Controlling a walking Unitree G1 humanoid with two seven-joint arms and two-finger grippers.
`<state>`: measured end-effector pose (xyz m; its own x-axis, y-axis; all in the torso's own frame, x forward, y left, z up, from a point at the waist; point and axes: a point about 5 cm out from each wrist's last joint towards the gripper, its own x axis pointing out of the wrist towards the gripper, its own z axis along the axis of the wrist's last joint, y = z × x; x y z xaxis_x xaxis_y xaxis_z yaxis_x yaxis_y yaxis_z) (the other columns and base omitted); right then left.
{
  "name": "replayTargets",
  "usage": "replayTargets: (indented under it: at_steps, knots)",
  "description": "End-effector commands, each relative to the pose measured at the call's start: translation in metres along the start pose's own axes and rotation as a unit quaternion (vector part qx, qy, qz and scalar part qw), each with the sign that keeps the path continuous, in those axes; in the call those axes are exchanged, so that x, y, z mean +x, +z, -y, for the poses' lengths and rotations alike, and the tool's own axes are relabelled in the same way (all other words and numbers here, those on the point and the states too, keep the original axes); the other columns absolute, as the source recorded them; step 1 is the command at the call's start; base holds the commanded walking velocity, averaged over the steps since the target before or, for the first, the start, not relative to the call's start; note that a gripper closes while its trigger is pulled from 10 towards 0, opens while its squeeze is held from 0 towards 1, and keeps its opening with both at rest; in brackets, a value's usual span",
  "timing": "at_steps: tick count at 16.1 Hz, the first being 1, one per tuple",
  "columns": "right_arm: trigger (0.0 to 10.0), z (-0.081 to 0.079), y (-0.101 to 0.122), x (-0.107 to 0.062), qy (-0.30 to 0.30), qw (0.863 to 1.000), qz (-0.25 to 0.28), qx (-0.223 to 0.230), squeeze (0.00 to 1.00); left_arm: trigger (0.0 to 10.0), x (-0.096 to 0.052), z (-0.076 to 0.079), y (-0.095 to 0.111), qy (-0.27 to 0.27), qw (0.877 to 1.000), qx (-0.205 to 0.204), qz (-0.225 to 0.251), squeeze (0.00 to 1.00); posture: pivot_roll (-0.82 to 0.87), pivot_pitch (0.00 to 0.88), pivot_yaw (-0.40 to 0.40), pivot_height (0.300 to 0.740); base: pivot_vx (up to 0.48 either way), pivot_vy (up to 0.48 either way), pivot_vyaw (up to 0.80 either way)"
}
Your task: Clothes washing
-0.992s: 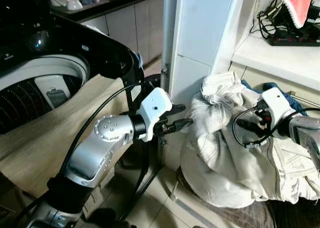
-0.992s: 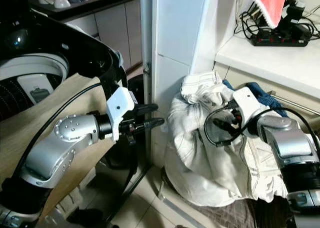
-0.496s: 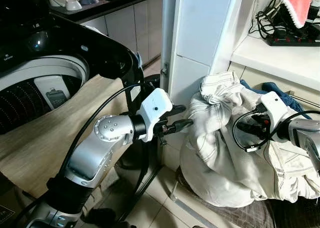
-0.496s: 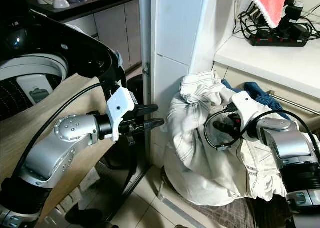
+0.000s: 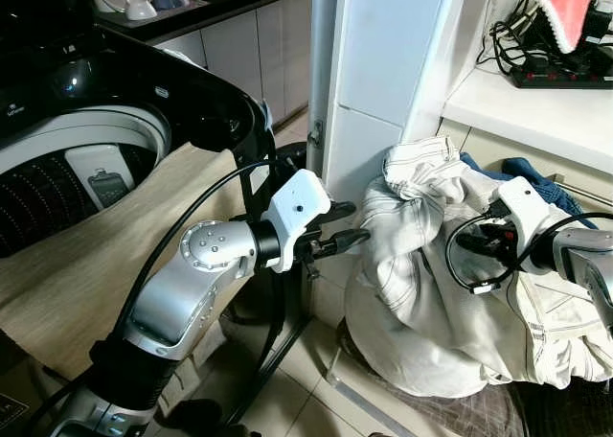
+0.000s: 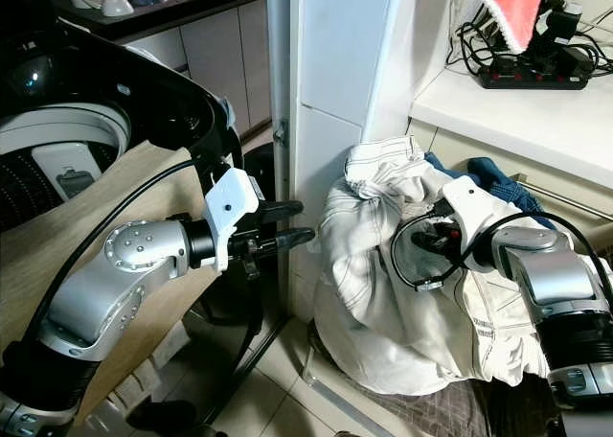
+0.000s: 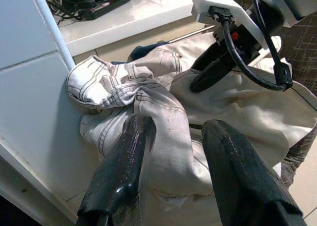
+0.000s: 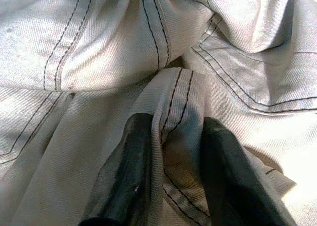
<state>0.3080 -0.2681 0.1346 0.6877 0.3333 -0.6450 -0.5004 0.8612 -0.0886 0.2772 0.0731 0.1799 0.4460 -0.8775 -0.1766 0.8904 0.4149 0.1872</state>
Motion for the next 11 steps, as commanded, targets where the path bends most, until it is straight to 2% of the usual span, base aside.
replayTargets:
  at_steps: [1,4,6,7,9,11]
  knots:
    - [0.0,-0.001,0.011,-0.004,0.009,1.0,0.023,-0.004,0.0,10.0,0.0,0.001,0.004,0.0,1.0,0.013,0.001,0.0,-0.09,0.0,0.009,0.74,0.0,0.0,0.0]
    - [0.0,-0.004,0.032,-0.016,0.048,0.994,0.093,0.018,0.0,10.0,0.002,-0.007,0.009,0.034,0.999,0.025,0.019,0.0,-0.09,0.0,0.009,0.74,0.0,0.0,0.0]
    - [0.0,-0.014,0.063,-0.041,0.121,0.973,0.197,0.019,0.0,10.0,0.006,-0.013,0.018,0.063,0.996,0.028,0.05,0.0,-0.09,0.0,0.009,0.74,0.0,0.0,0.0]
    - [0.0,-0.022,0.081,-0.061,0.172,0.949,0.263,0.008,0.0,10.0,0.009,-0.015,0.023,0.071,0.995,0.031,0.064,0.0,-0.09,0.0,0.009,0.74,0.0,0.0,0.0]
    - [0.0,-0.03,0.106,-0.093,0.237,0.906,0.351,0.015,0.0,10.0,0.018,-0.013,0.033,0.067,0.993,0.033,0.094,0.0,-0.1,0.0,0.005,0.74,0.0,0.0,0.0]
    - [0.0,-0.031,0.118,-0.109,0.262,0.88,0.395,0.024,0.0,10.0,0.027,-0.008,0.042,0.049,0.992,0.032,0.115,0.0,-0.11,0.0,0.0,0.74,0.0,0.0,0.0]
